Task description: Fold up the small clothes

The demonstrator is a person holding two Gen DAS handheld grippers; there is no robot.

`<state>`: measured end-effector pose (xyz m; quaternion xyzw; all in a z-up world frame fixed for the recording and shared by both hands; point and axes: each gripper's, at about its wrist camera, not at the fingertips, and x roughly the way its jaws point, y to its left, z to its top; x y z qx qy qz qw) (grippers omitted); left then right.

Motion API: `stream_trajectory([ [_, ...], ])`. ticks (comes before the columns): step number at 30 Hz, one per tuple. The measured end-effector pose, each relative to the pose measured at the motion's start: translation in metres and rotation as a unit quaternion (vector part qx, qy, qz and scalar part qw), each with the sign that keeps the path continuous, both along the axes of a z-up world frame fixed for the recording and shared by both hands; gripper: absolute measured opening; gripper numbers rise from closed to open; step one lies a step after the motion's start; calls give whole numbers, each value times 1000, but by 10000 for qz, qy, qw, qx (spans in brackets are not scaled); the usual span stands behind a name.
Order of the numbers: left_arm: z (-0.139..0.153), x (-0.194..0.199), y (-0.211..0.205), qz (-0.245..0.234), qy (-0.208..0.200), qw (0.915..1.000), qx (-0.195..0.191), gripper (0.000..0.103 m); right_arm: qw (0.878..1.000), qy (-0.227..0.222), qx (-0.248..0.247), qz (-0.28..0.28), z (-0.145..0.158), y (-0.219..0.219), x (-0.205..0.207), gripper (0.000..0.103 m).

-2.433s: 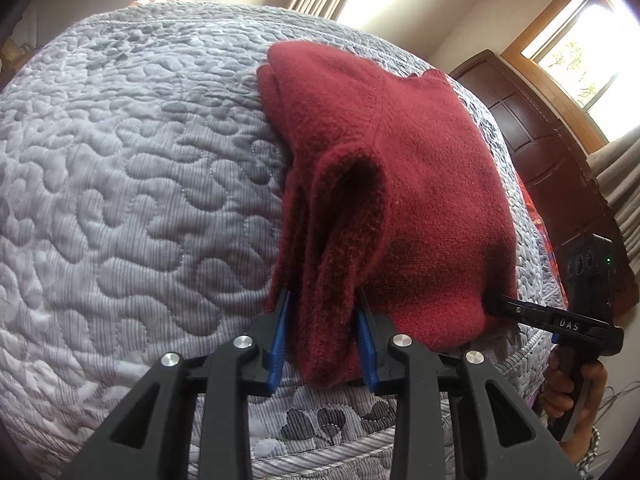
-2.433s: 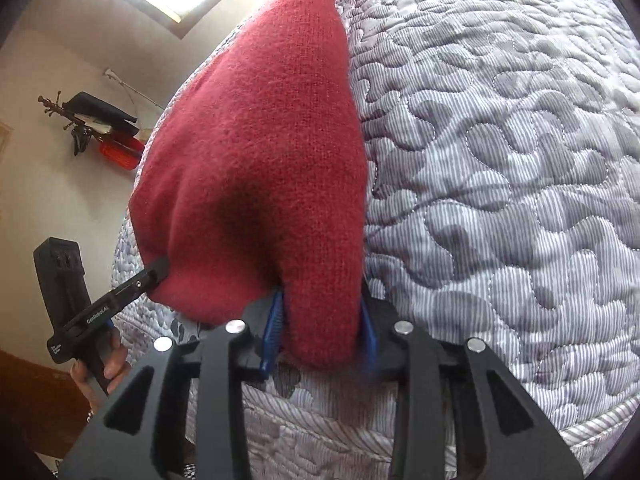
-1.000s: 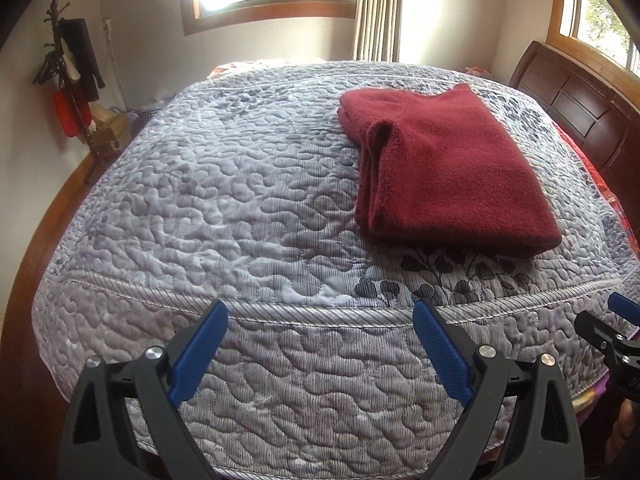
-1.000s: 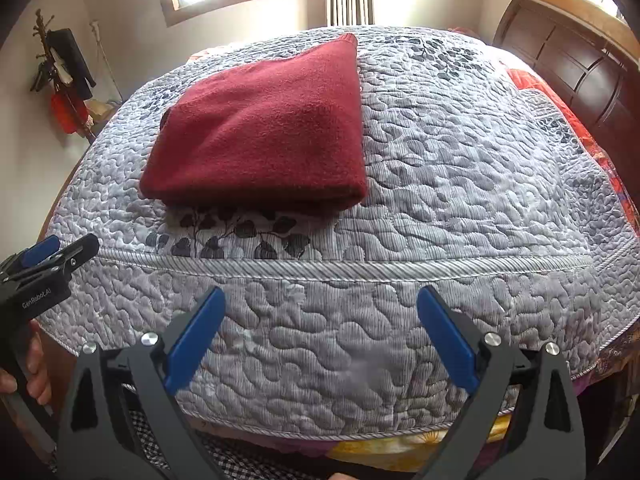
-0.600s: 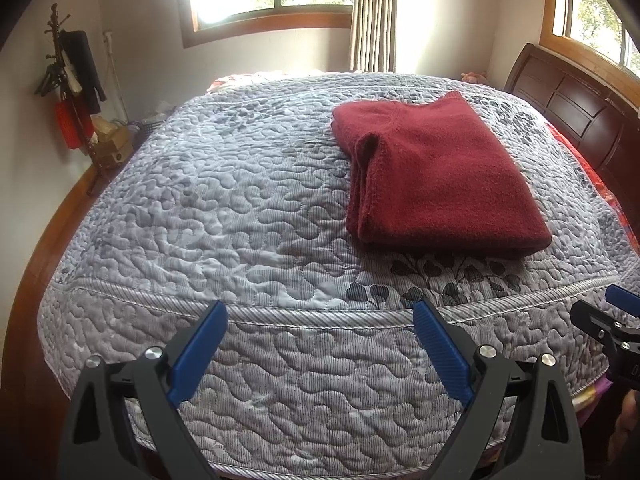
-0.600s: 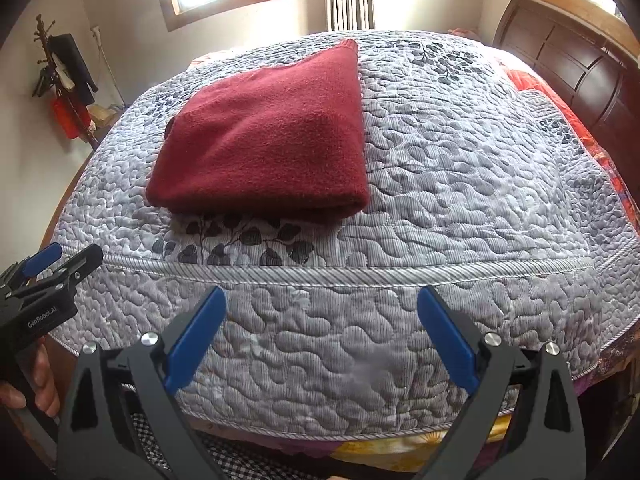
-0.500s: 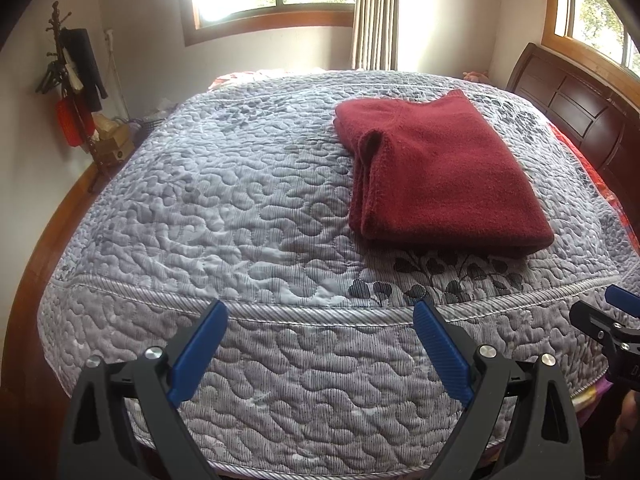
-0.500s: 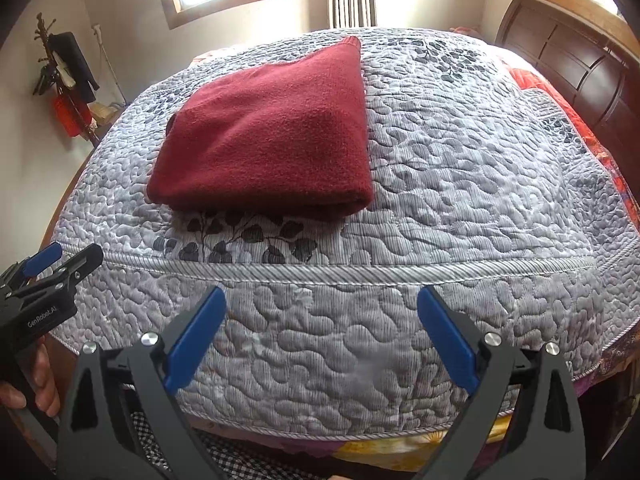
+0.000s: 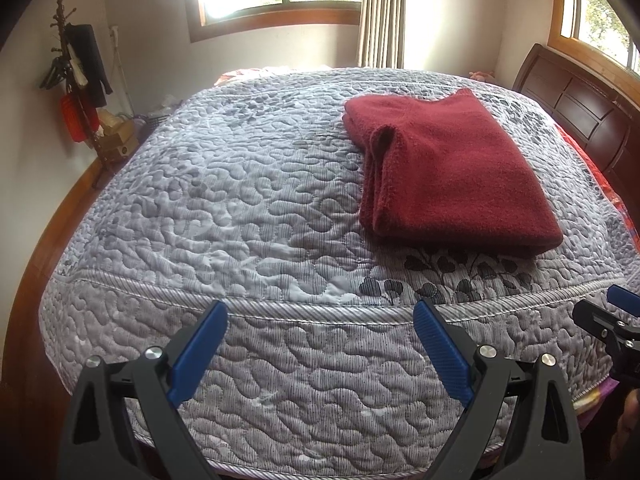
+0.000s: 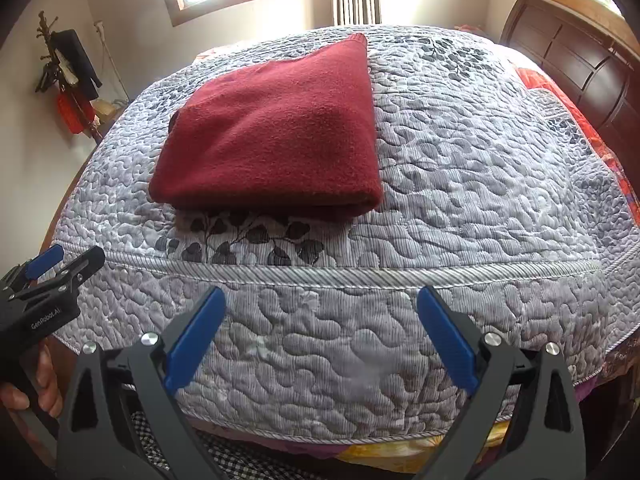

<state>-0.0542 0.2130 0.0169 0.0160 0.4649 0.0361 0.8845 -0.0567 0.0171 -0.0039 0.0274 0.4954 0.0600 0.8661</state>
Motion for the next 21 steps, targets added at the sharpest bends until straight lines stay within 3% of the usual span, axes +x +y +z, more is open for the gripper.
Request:
stream_trajectory([
  [21, -7, 6, -1, 10, 108, 9999, 18, 94, 9999, 97, -90, 45, -7, 1, 5, 97],
])
